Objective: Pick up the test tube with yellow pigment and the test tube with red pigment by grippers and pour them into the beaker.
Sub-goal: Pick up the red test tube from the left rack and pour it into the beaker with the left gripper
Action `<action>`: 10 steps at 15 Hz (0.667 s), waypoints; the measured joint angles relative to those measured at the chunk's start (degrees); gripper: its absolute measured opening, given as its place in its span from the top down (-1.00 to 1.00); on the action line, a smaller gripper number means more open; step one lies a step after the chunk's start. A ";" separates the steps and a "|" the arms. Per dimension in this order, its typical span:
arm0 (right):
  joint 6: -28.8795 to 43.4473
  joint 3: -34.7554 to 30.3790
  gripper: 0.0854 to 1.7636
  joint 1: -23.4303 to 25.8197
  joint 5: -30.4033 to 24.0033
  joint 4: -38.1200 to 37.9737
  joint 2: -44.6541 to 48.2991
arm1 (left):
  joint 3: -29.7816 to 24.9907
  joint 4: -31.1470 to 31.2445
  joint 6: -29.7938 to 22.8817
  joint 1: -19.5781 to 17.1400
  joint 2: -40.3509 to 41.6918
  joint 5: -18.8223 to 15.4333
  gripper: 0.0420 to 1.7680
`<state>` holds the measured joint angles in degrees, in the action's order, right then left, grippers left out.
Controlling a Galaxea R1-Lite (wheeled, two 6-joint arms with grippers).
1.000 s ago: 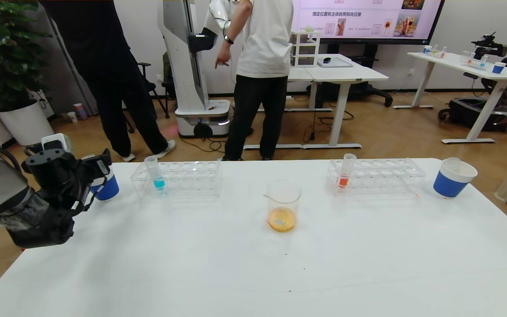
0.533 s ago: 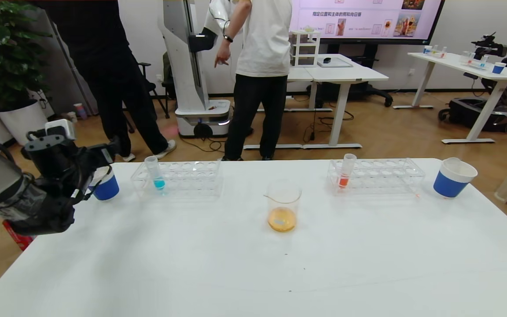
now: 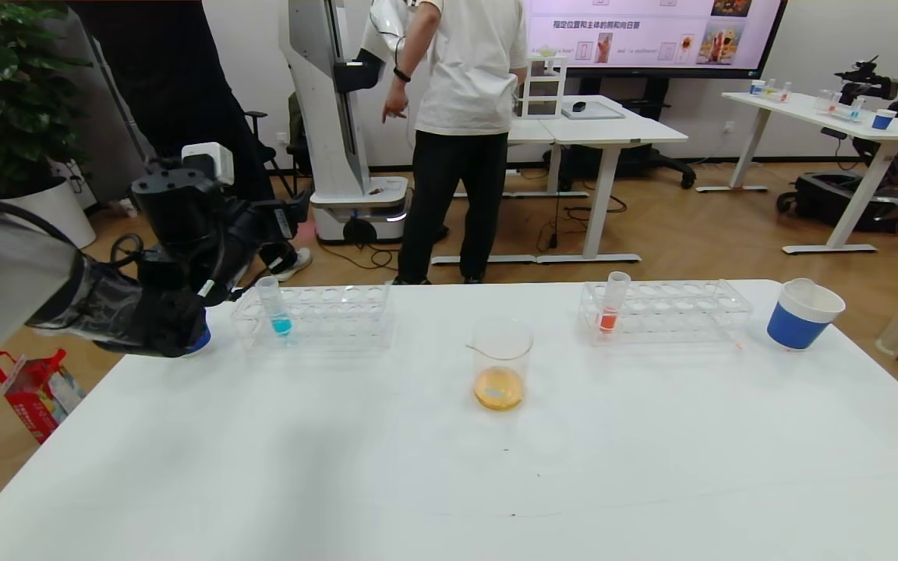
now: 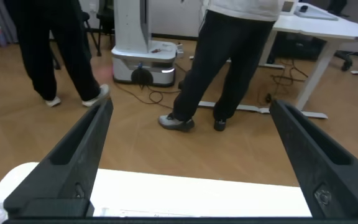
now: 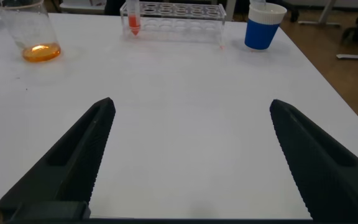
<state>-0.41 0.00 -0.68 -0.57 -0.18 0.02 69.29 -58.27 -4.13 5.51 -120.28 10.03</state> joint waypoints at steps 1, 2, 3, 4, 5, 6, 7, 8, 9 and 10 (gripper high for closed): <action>0.00 0.00 -0.97 0.00 -0.02 0.00 0.00 | 0.27 0.04 0.83 0.72 0.55 0.02 -0.98; 0.00 0.00 -0.97 0.00 -0.02 0.00 0.00 | 0.30 0.11 1.71 1.10 1.22 0.07 -0.98; 0.00 0.00 -0.97 0.00 0.00 0.00 0.00 | 0.13 0.48 2.56 1.38 2.47 0.10 -0.98; 0.00 0.00 -0.97 0.00 0.00 0.00 0.00 | -0.30 1.35 3.06 1.57 4.13 0.07 -0.98; 0.00 0.00 -0.97 0.00 -0.02 0.00 0.00 | -0.96 2.76 3.43 1.68 6.47 0.10 -0.98; 0.01 0.00 -0.97 0.00 0.00 0.02 0.00 | -1.77 4.14 3.73 1.79 9.14 0.05 -0.98; 0.00 0.00 -0.97 0.00 -0.02 0.00 0.00 | -3.00 5.71 4.02 1.95 12.21 0.05 -0.98; 0.00 0.00 -0.97 0.00 -0.02 0.02 0.00 | -4.79 7.17 4.34 2.06 15.91 0.05 -0.98; 0.00 0.00 -0.97 0.00 0.00 0.00 0.00 | -6.97 8.69 4.55 2.08 19.63 0.02 -0.98; 0.00 0.00 -0.97 0.00 0.00 0.02 0.00 | -9.48 9.98 4.77 2.12 23.59 0.00 -0.98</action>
<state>-0.41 0.00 -0.68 -0.57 -0.16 0.02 59.81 -48.29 0.63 7.63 -96.70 10.03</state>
